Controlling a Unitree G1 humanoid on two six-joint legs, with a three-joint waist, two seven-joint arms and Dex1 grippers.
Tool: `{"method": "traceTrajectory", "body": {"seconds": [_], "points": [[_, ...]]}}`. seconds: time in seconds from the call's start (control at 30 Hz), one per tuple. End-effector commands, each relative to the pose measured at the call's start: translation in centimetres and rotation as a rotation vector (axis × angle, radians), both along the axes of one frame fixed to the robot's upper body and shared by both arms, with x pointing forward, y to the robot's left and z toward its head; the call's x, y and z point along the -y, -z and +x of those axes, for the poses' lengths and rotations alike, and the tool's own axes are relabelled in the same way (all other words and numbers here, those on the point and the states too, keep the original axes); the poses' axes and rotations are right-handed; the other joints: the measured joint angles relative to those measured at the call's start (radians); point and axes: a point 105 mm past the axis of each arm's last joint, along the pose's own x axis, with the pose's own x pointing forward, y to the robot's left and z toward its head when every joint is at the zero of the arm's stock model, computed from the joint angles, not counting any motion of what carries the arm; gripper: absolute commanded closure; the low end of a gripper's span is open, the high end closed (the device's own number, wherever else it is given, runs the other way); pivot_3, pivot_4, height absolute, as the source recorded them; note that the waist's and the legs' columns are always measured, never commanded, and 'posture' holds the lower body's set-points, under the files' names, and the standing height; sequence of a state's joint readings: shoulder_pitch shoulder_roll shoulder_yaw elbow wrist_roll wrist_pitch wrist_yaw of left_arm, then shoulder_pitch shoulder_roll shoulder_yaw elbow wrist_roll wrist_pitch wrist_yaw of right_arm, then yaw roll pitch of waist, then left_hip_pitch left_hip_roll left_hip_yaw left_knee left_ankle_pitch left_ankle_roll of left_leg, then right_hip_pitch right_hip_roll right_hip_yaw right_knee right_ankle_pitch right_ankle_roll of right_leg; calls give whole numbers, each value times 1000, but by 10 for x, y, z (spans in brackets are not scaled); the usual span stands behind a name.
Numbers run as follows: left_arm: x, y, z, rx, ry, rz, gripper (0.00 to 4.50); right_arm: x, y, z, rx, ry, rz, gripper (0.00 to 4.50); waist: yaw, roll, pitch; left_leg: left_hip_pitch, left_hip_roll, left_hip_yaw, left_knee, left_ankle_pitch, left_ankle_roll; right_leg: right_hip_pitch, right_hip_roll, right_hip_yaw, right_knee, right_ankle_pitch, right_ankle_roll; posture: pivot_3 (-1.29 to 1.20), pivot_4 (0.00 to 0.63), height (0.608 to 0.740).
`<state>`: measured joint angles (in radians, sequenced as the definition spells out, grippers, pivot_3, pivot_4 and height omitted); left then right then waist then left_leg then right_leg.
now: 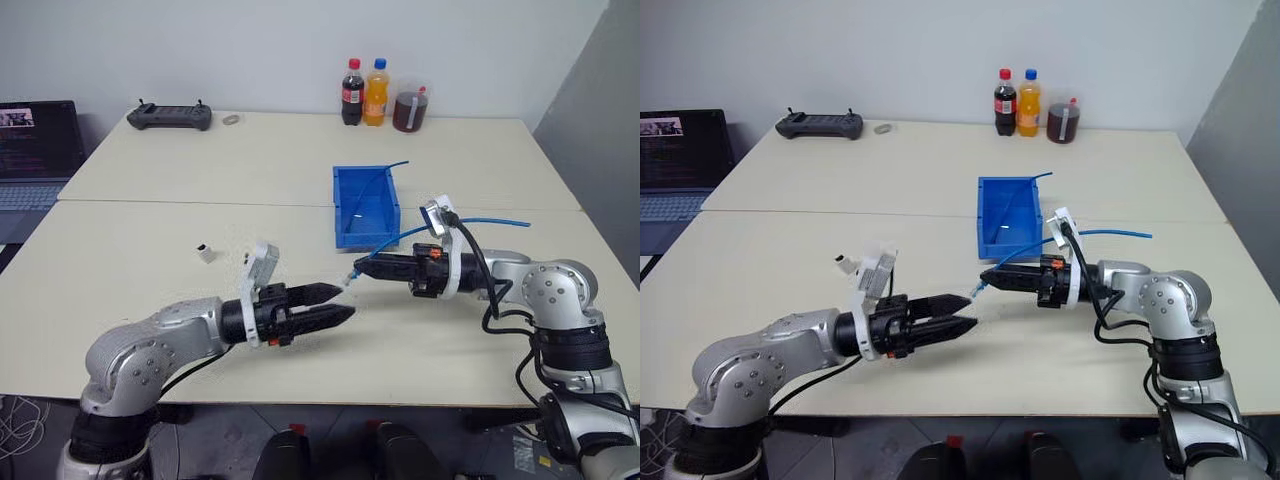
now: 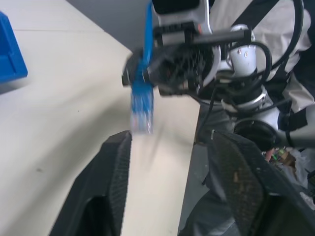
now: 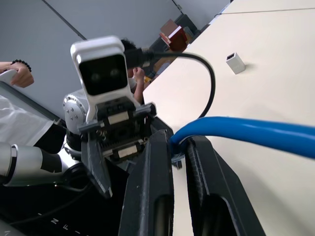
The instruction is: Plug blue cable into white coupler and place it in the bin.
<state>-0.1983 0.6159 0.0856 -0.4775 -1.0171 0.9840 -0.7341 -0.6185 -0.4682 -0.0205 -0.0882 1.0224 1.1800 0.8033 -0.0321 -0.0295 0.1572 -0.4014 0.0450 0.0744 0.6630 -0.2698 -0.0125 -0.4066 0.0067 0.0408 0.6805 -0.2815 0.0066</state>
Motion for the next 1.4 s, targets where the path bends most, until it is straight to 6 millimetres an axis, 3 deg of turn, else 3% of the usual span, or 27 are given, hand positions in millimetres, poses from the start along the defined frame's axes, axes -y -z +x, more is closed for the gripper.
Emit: {"method": "traceTrajectory", "body": {"seconds": [0.03,0.1,0.2,0.4,0.53,0.77,1.1,1.33,1.4], "points": [[-9,-7,-2,81,-46,8,745,2,-15,4,64,2,23,4410,1,0,0,0,0,0,0,0,0,0,0,0,0,0,0,0,150,740],[-22,4,-3,94,-118,72,273,3,-15,5,70,2,23,4410,0,0,0,0,0,0,0,0,0,0,0,0,0,0,0,0,150,740],[-37,18,0,123,-228,160,86,3,-16,6,75,0,22,4410,0,0,0,0,0,0,0,0,0,0,0,0,-1,0,0,0,150,740],[-104,54,45,268,-868,498,86,3,-15,11,88,9,19,4410,5,0,0,0,0,0,0,0,0,0,-1,0,0,0,0,0,150,740],[-134,76,55,282,-1177,640,86,1,-11,17,105,23,8,4410,5,0,0,0,0,0,-1,0,1,0,-1,0,-1,0,0,0,150,740],[-154,78,69,261,-1298,658,86,1,-13,20,118,27,6,4410,4,0,0,0,0,0,-1,0,1,0,-2,-1,1,0,-1,0,150,740],[-132,82,118,12,-1584,456,86,6,-18,29,147,52,-14,4410,15,-2,-1,-1,-1,-1,0,0,1,1,-3,-2,0,1,1,0,150,740],[-120,81,131,-64,-1690,407,86,11,-20,32,155,79,-23,4410,15,-2,-1,-1,-1,-1,0,0,0,1,-3,-2,0,1,1,0,150,740],[-120,80,136,-74,-1714,408,435,13,-18,33,163,89,-36,4410,15,-2,-1,-1,-1,-1,0,0,0,1,-3,-2,0,1,1,0,150,740]]}}
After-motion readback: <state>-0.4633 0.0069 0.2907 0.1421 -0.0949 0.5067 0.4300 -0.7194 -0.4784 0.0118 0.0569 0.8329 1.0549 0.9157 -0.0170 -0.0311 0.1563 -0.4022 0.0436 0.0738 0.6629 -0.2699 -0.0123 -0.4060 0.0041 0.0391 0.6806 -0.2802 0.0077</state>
